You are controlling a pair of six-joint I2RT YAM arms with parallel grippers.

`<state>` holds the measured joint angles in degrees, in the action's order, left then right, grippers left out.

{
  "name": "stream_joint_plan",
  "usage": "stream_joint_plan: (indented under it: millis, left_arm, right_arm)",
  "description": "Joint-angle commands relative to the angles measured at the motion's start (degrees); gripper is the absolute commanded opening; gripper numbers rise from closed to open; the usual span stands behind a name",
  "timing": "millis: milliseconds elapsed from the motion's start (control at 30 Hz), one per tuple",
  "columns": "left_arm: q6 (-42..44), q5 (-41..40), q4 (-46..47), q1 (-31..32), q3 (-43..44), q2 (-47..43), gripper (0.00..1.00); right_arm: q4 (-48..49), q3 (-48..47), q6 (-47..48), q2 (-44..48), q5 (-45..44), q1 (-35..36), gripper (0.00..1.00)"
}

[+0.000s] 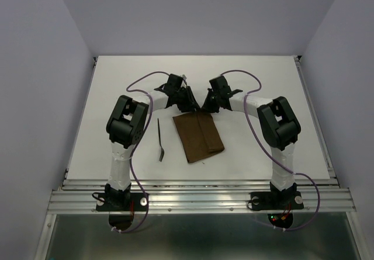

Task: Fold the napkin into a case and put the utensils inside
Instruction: Smooth out the 2/3-rectangle-folded napkin at the center of the board.

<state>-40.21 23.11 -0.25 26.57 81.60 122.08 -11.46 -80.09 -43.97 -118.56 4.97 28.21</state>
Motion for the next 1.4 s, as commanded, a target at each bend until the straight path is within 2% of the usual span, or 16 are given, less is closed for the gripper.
stream_joint_plan:
  millis: [0,167,367,467,500,900,1367]
  left_arm:
    - [1.6,-4.3,-4.9,0.4,1.3,-1.1,0.44]
    - [2.7,-6.3,-7.5,1.1,2.9,-0.4,0.37]
    - [3.6,-7.1,-9.1,1.2,3.0,0.4,0.23]
    - [4.4,-6.7,-10.0,1.2,3.7,1.2,0.10]
    - [4.5,-6.6,-10.1,1.1,3.9,1.4,0.01]
    - [8.0,-6.0,-10.8,1.1,4.8,2.0,0.00]
    - [10.1,-5.8,-11.8,1.1,5.7,2.3,0.00]
  right_arm:
    - [-0.1,-1.4,0.0,0.2,0.0,0.6,0.09]
    - [-0.1,-1.6,-0.1,0.4,-0.2,0.6,0.09]
    - [-0.2,-1.7,-0.1,0.9,-0.3,0.6,0.09]
    - [-0.4,-1.7,0.0,2.2,-0.3,0.6,0.09]
    - [-0.5,-1.8,0.1,2.7,-0.5,0.6,0.09]
    - [-2.3,-2.3,0.8,9.0,-4.7,0.6,0.15]
    - [-1.8,2.5,0.6,8.7,-2.3,-0.5,0.12]
